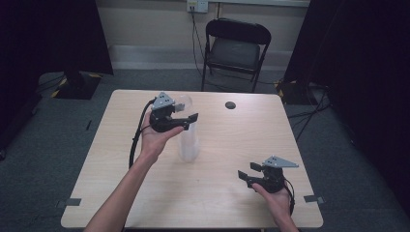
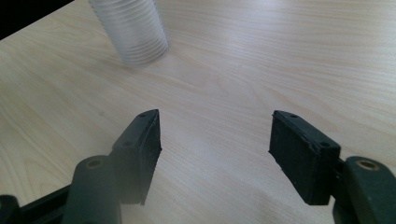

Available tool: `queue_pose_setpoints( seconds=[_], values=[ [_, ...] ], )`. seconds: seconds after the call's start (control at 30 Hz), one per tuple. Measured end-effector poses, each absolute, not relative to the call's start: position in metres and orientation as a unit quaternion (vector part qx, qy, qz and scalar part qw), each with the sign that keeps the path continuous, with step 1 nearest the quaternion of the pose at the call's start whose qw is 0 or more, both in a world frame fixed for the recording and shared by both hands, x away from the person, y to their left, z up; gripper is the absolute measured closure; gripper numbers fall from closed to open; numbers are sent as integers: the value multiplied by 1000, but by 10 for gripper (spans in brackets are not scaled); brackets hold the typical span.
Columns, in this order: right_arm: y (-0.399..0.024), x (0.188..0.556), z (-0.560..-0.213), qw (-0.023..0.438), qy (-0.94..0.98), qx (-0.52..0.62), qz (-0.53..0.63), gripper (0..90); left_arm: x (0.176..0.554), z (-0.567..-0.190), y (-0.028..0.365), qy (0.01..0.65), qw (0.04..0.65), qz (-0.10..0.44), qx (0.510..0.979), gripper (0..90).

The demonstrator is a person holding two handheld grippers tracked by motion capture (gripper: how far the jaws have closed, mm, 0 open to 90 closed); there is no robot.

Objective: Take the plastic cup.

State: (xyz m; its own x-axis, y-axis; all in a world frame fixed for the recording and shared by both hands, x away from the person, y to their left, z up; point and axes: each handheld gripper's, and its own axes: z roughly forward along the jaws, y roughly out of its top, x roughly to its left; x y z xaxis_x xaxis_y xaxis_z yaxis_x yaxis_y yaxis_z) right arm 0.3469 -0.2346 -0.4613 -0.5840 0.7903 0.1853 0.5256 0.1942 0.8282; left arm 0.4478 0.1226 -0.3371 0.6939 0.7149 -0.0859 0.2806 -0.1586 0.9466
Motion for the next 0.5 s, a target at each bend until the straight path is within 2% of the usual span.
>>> queue_pose_setpoints(
  seconds=[0.33,0.43,0.5],
  values=[
    [-234,346,-461,142,761,430,464,343,443,-320,124,333,572,199,722,342],
    [-234,346,-461,143,760,430,465,343,438,-315,127,333,588,183,714,342],
    [-235,346,-461,143,760,431,465,344,429,-310,128,322,580,211,718,342]
  ],
)
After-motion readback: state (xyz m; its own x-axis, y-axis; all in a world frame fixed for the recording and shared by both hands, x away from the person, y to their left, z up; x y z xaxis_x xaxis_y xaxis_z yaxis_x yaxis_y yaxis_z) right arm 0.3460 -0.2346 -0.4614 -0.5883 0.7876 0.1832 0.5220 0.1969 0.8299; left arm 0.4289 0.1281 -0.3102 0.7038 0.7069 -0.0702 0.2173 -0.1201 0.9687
